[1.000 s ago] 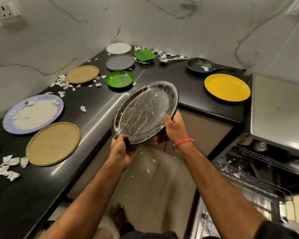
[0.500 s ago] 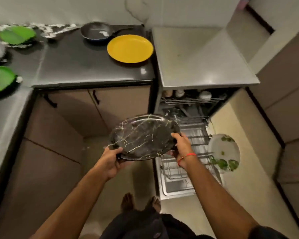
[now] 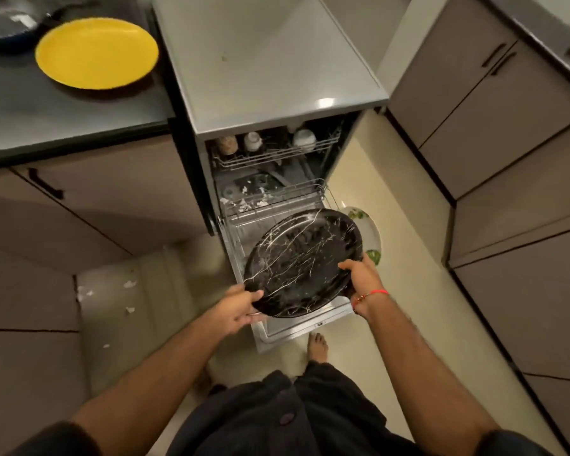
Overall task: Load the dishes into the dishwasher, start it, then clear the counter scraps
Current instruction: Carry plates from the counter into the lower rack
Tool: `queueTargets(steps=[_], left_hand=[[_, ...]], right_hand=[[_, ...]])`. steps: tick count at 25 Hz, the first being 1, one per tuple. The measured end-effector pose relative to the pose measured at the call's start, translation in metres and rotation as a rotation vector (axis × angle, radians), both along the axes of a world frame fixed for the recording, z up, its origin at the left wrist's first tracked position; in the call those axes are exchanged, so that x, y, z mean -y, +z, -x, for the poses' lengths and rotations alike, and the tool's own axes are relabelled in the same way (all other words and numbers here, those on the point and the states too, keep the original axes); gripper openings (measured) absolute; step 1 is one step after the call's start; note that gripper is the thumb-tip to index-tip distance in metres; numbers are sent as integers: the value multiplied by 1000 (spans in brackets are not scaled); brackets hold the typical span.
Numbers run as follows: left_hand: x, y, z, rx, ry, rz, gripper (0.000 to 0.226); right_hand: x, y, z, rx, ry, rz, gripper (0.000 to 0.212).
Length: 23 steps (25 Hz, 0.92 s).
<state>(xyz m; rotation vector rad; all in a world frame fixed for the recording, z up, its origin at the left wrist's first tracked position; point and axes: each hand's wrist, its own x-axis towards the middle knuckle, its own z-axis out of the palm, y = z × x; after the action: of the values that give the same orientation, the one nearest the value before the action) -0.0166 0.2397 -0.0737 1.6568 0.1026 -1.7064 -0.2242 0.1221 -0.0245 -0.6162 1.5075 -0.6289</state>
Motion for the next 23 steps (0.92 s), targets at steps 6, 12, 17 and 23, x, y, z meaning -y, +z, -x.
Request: queueTargets(steps=[6,12,17,23], left_hand=[[97,-50,118,242,-297,28,39],[181,-117,202,374,-420,74,31],[202,-195,224,420,-434,105,32],[187,-243,235,422,-421,89,37]], right_hand=[[87,-47,108,-25,48,68,59],[157,-158,170,-433,354,411,64],[193,-260,183,-491,363,507,68],[206,-330,180,-517,307,446,70]])
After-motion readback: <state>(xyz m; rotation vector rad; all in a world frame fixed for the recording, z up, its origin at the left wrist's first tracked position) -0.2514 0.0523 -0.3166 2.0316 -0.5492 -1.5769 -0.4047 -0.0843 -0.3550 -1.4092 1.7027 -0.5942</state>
